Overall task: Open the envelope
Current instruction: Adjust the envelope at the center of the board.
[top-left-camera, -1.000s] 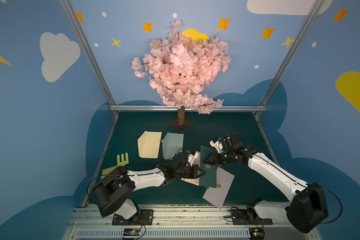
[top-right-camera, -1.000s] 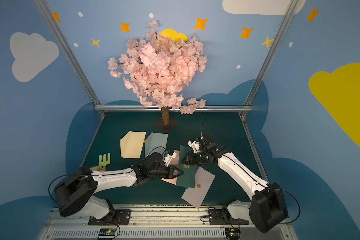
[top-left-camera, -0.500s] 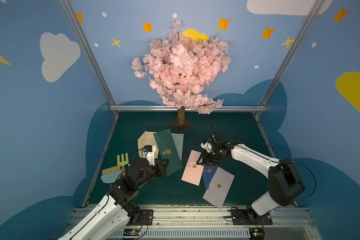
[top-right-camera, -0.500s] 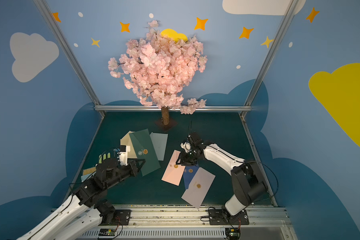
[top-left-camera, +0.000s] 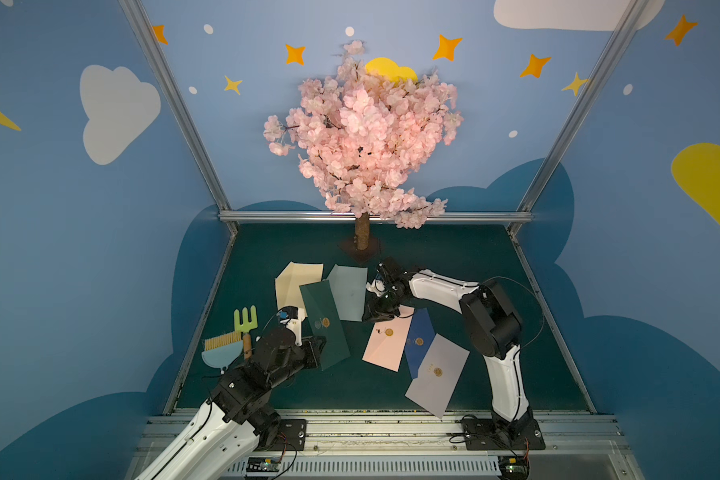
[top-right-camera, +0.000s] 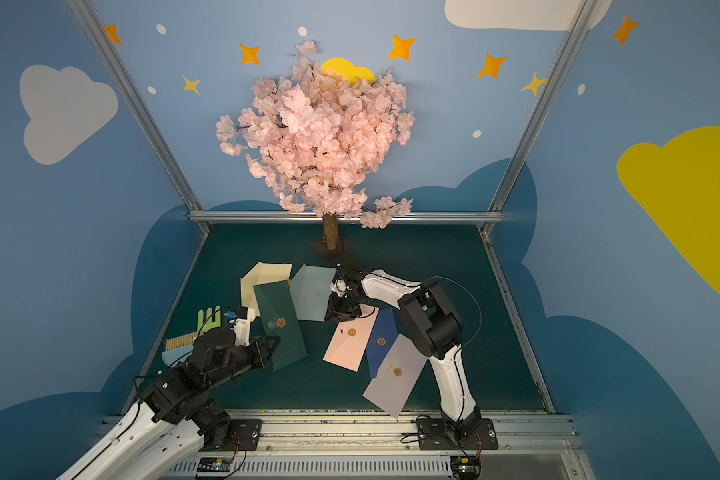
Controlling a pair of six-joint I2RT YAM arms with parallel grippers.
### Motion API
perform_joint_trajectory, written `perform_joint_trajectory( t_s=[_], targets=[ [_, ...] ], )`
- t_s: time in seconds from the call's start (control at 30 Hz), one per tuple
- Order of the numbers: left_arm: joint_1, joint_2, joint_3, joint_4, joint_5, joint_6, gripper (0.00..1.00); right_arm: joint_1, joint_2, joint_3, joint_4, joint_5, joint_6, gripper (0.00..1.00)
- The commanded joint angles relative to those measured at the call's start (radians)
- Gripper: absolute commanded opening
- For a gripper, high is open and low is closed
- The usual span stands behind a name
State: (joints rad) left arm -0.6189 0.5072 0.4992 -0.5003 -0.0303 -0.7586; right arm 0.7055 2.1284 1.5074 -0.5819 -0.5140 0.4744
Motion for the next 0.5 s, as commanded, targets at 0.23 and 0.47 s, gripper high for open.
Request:
perform_joint_trajectory(
  t_s=[0.23, 0.47],
  targets=[
    [0.045, 0.055, -0.006, 0.082, 0.072, 0.024, 0.03, -0.055, -0.070, -0.235, 0.032, 0.049, 0.000, 0.42],
    [0.058, 0.065, 0.009, 0.082, 0.087, 0.031, 0.03, -0.157, -0.105, -0.263, 0.006, 0.081, -0.024, 0.43]
  ],
)
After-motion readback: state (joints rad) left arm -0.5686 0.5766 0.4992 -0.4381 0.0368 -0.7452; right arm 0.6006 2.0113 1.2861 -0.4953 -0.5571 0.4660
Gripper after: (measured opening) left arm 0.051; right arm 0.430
